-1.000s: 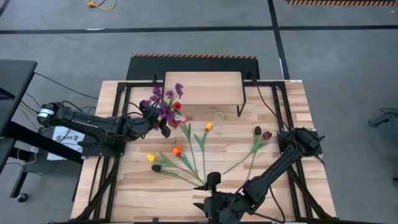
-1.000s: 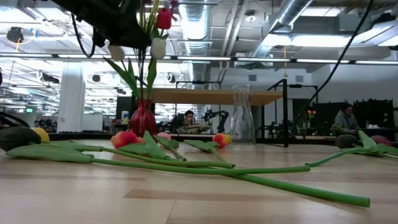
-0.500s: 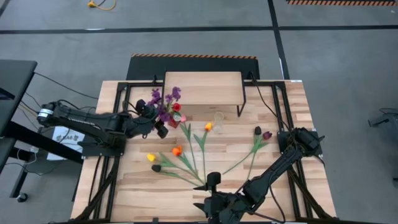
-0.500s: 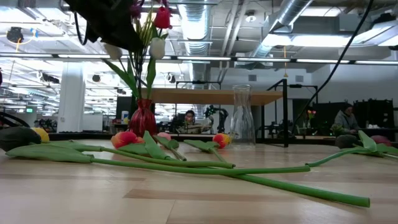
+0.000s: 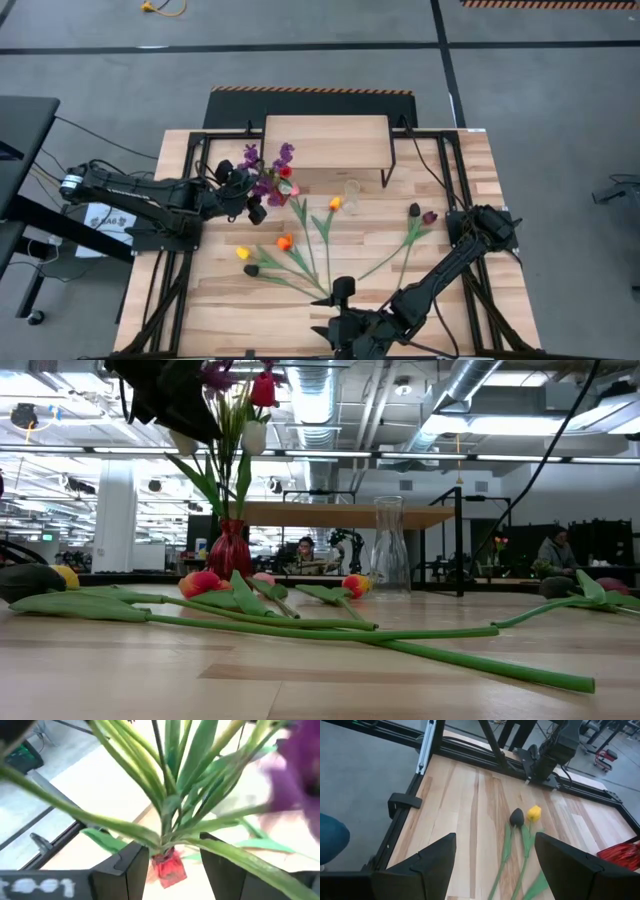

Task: Pick and place flowers into a vace then onto a shelf
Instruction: Put the purple flowers into the red flower vase

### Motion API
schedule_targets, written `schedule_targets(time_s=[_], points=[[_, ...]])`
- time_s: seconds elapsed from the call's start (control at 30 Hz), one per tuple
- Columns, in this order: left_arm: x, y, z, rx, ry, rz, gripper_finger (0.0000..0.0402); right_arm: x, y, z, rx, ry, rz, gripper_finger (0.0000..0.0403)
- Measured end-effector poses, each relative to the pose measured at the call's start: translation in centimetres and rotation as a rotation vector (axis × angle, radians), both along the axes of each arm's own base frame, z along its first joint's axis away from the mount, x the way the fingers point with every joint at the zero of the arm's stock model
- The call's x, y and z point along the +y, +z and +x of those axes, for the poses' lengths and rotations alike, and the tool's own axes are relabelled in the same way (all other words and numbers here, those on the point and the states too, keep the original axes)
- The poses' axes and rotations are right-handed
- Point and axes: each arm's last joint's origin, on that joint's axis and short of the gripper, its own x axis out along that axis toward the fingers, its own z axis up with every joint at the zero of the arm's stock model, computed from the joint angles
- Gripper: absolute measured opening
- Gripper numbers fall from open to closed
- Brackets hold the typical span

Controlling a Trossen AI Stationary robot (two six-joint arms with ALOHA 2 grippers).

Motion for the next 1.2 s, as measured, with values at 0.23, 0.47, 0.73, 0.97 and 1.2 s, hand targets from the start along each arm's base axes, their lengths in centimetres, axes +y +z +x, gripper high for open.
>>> schedule_targets(time_s=[0.23, 0.47, 0.73, 0.97, 1.2], points=[[0.0, 0.6, -0.5, 0.066, -0.015, -0.014, 0.0165, 0.0, 0.0, 0.0, 0.002, 0.0, 0.0, 0.0265], [-0.1, 2.8, -0.8, 0.068, -0.07, -0.079, 0.0165, 0.0, 0.0, 0.0, 0.001, -0.003, 0.007, 0.0265], [-0.3, 4.7, -1.5, 0.101, -0.142, -0.159, 0.0165, 0.0, 0.0, 0.0, 0.003, -0.003, 0.006, 0.0265], [-0.2, 6.9, -2.6, 0.118, -0.119, -0.221, 0.0165, 0.0, 0.0, 0.0, 0.004, -0.003, 0.005, 0.0265], [-0.1, 10.5, -3.7, 0.023, -0.101, -0.233, 0.0165, 0.0, 0.0, 0.0, 0.004, -0.003, 0.005, 0.0265]])
